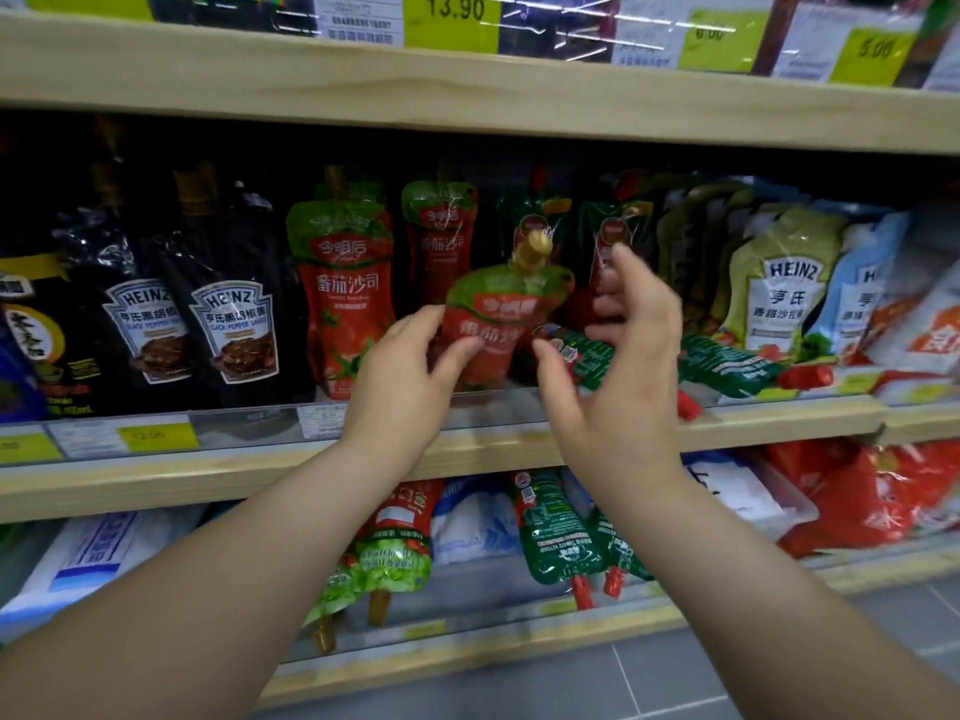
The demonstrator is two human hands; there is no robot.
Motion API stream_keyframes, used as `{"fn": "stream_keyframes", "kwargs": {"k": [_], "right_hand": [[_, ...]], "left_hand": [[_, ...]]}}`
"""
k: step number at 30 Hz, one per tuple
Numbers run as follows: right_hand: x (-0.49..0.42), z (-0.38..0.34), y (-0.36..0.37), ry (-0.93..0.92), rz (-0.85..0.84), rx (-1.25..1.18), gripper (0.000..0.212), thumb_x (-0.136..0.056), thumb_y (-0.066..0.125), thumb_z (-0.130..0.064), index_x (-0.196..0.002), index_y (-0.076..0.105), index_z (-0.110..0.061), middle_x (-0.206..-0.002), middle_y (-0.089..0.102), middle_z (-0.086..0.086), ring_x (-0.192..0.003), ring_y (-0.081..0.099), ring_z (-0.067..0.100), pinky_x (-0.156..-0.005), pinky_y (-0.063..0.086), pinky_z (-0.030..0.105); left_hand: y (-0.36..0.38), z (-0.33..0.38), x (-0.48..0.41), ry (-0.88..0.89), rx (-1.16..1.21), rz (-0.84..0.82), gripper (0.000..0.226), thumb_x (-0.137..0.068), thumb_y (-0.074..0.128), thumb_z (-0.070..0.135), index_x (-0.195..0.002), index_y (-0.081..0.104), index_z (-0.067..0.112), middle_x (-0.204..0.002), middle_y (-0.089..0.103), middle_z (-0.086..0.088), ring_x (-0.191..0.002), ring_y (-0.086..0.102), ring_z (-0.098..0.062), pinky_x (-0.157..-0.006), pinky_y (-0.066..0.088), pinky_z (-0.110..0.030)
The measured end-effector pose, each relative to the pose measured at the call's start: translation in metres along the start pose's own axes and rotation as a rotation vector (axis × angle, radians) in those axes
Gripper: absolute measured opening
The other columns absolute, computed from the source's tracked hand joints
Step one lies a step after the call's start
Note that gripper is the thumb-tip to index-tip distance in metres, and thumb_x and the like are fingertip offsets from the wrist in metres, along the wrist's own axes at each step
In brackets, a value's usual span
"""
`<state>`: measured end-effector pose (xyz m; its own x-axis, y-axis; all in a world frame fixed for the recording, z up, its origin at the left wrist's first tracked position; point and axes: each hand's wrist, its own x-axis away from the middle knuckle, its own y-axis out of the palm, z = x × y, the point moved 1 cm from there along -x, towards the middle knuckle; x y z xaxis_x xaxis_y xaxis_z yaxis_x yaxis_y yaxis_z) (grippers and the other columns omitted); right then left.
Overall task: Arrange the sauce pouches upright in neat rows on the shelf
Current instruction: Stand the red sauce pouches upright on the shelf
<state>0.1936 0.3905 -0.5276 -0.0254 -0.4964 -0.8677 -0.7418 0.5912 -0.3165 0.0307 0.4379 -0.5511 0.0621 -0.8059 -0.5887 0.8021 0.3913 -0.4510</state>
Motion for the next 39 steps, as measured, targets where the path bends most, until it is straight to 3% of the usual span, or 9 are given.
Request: {"fn": "stream_keyframes", "kwargs": {"k": [3, 4, 10, 13, 18, 22, 32, 35, 39], "right_hand": [[0.009, 0.008, 0.018, 0.108, -0.235, -0.032, 0.082, -0.083, 0.068, -0.017, -0.145, 0.016, -0.031, -0.134, 0.034, 0.006, -0.116, 0.044, 0.016, -0.092, 0.041, 0.020], [0.008, 0.010, 0.025, 0.142, -0.312, -0.052, 0.088, -0.083, 0.068, -0.020, -0.145, 0.009, -0.041, -0.137, 0.033, 0.003, -0.118, 0.043, 0.015, -0.092, 0.039, 0.020], [-0.009, 0.016, 0.062, 0.289, -0.436, -0.117, 0.103, -0.081, 0.070, -0.023, -0.136, -0.009, -0.061, -0.131, 0.052, 0.004, -0.109, 0.058, 0.020, -0.085, 0.054, 0.047], [-0.011, 0.020, 0.073, 0.291, -0.403, -0.036, 0.107, -0.079, 0.073, -0.024, -0.135, -0.011, -0.060, -0.123, 0.056, 0.004, -0.100, 0.061, 0.020, -0.077, 0.056, 0.047], [-0.014, 0.021, 0.083, 0.260, -0.362, 0.065, 0.109, -0.077, 0.075, -0.024, -0.138, -0.011, -0.053, -0.115, 0.056, 0.008, -0.095, 0.061, 0.025, -0.074, 0.056, 0.047], [-0.021, 0.020, 0.094, 0.271, -0.351, 0.107, 0.107, -0.078, 0.074, -0.020, -0.142, -0.008, -0.045, -0.117, 0.054, 0.013, -0.099, 0.059, 0.030, -0.077, 0.053, 0.043], [-0.030, 0.022, 0.109, 0.276, -0.373, 0.174, 0.102, -0.079, 0.071, -0.017, -0.146, -0.004, -0.033, -0.114, 0.053, 0.018, -0.088, 0.062, 0.035, -0.066, 0.045, 0.035], [-0.027, 0.018, 0.101, 0.288, -0.424, 0.177, 0.101, -0.080, 0.070, -0.023, -0.146, -0.006, -0.032, -0.120, 0.051, 0.017, -0.095, 0.061, 0.035, -0.074, 0.054, 0.043], [-0.023, 0.013, 0.069, 0.196, -0.414, 0.233, 0.088, -0.079, 0.070, -0.029, -0.146, 0.014, -0.022, -0.134, 0.046, 0.012, -0.120, 0.046, 0.030, -0.097, 0.043, 0.046]], "left_hand": [[-0.002, -0.001, -0.006, -0.049, 0.039, 0.026, 0.019, -0.088, 0.056, 0.044, -0.099, 0.060, 0.029, -0.091, 0.067, 0.009, -0.083, 0.062, -0.009, -0.071, 0.051, -0.031], [-0.002, -0.002, -0.008, -0.071, 0.046, 0.029, 0.017, -0.088, 0.056, 0.044, -0.097, 0.060, 0.030, -0.087, 0.066, 0.012, -0.080, 0.062, -0.007, -0.070, 0.053, -0.032], [-0.007, -0.010, -0.012, -0.189, 0.052, -0.041, 0.029, -0.090, 0.057, 0.034, -0.118, 0.059, 0.025, -0.101, 0.067, 0.005, -0.090, 0.064, -0.015, -0.079, 0.055, -0.038], [-0.022, -0.018, 0.003, -0.082, -0.160, 0.001, 0.038, -0.084, 0.064, 0.037, -0.120, 0.057, 0.028, -0.105, 0.067, 0.008, -0.093, 0.062, -0.013, -0.080, 0.053, -0.035], [-0.042, -0.037, 0.034, 0.132, -0.524, 0.033, 0.030, -0.082, 0.062, 0.046, -0.102, 0.066, 0.024, -0.094, 0.069, 0.004, -0.093, 0.058, -0.024, -0.080, 0.040, -0.038], [-0.040, -0.050, 0.046, 0.133, -0.567, 0.011, 0.031, -0.079, 0.061, 0.046, -0.102, 0.068, 0.026, -0.094, 0.069, 0.005, -0.094, 0.057, -0.024, -0.083, 0.035, -0.039], [-0.037, -0.057, 0.047, 0.204, -0.538, 0.059, 0.035, -0.079, 0.061, 0.051, -0.102, 0.067, 0.025, -0.095, 0.069, 0.006, -0.090, 0.058, -0.020, -0.085, 0.032, -0.033], [-0.038, -0.056, 0.047, 0.186, -0.547, 0.032, 0.036, -0.079, 0.059, 0.053, -0.102, 0.067, 0.026, -0.096, 0.068, 0.007, -0.091, 0.058, -0.019, -0.085, 0.030, -0.031], [-0.036, -0.048, 0.044, 0.184, -0.559, 0.014, 0.036, -0.081, 0.058, 0.054, -0.104, 0.065, 0.027, -0.098, 0.066, 0.007, -0.094, 0.057, -0.020, -0.086, 0.031, -0.033]]}}
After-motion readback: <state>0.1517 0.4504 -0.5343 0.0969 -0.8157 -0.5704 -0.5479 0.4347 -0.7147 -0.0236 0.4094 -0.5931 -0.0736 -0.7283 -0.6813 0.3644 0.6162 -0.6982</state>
